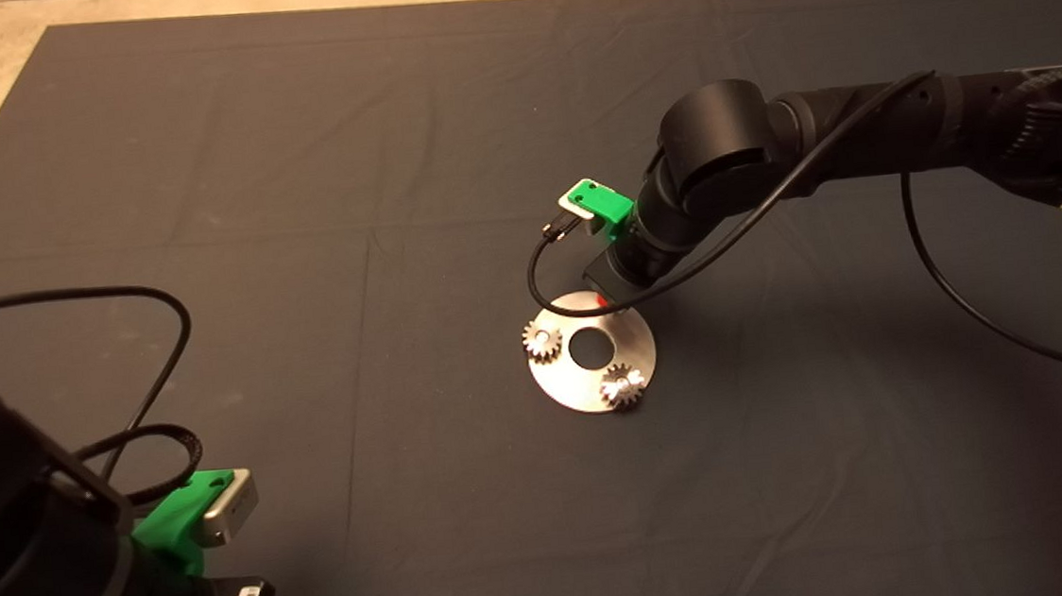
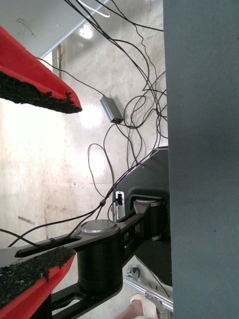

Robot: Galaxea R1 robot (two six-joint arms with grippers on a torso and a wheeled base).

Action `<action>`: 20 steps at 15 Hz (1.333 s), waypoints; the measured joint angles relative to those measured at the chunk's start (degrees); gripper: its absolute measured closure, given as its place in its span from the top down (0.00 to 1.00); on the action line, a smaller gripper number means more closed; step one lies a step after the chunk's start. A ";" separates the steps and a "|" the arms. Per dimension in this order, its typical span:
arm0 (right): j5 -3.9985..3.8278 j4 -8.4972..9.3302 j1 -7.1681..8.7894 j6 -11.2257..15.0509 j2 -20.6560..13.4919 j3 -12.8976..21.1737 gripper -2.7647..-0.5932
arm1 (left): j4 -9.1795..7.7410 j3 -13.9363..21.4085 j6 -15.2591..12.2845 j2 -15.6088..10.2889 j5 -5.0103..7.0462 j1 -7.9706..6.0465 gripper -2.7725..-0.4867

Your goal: Install three planetary gears onto the carrier pins

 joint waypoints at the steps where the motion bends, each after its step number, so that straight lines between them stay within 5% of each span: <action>1: 0.35 0.00 -0.02 0.00 0.22 -0.07 0.22 | 0.00 0.00 0.00 0.01 -0.02 0.00 0.61; 3: 0.96 0.00 -0.02 0.00 0.39 -0.09 0.22 | 0.00 0.00 0.00 0.00 -0.02 0.00 0.61; 9: 1.05 0.01 0.02 -0.23 -1.33 0.11 0.22 | 0.00 0.00 -0.01 -0.02 0.01 0.00 0.61; 14: -0.41 0.00 0.17 -0.23 -1.49 0.22 0.22 | 0.00 0.00 0.00 0.13 0.01 0.00 0.61; 20: -0.57 0.01 0.17 -0.17 -1.29 0.23 0.22 | 0.00 0.00 0.00 0.15 -0.02 0.00 0.61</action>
